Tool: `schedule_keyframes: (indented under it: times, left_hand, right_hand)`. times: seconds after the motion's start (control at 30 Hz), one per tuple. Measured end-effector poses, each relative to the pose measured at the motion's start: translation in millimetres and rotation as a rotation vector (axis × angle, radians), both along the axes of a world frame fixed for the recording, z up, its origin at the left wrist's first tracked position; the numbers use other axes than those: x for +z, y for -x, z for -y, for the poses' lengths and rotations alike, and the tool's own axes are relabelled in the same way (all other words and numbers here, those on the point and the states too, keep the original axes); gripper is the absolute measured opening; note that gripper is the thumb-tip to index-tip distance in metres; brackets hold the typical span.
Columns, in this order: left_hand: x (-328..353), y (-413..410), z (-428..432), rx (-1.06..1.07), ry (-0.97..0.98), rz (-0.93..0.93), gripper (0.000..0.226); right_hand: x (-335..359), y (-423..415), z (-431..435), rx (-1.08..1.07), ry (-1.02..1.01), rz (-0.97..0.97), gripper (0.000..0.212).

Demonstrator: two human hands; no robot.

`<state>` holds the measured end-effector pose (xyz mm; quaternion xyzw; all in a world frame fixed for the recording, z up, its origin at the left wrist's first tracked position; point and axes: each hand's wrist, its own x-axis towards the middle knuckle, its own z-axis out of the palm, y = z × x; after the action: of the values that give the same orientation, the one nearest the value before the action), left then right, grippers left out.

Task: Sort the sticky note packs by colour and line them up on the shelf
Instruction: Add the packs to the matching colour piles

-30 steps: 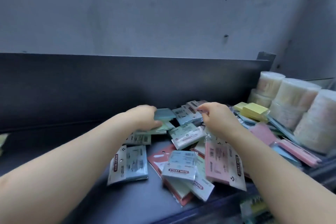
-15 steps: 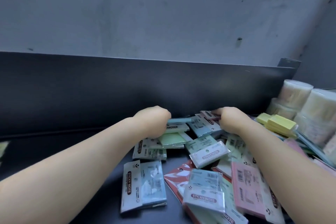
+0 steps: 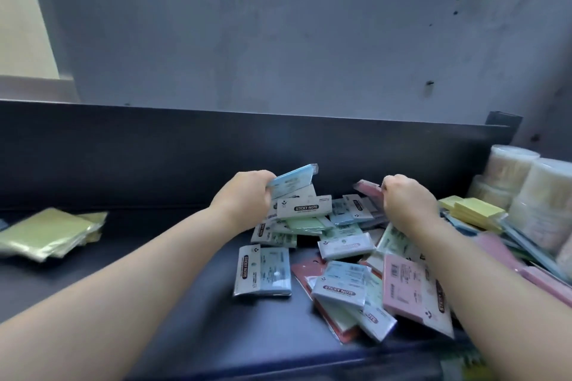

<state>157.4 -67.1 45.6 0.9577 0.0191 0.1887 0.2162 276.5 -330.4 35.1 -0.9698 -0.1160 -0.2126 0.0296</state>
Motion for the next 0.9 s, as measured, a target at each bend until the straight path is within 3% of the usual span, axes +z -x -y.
schedule_keyframes:
  times: [0.2, 0.43, 0.7, 0.9]
  left_hand:
    - [4, 53, 6, 0.097, 0.131, 0.176, 0.022]
    - [-2, 116, 1, 0.179, 0.375, 0.233, 0.022]
    - [-16, 172, -14, 0.196, 0.941, 0.236, 0.018]
    - [-19, 205, -38, 0.24, 1.241, 0.24, 0.022]
  right_hand:
    - [22, 54, -12, 0.203, -0.576, 0.018, 0.018]
    - [23, 131, -51, 0.471, -1.163, -0.437, 0.021]
    - [14, 185, -98, 0.557, -1.519, -0.857, 0.022]
    - [6, 208, -147, 0.566, -1.622, -1.002, 0.019]
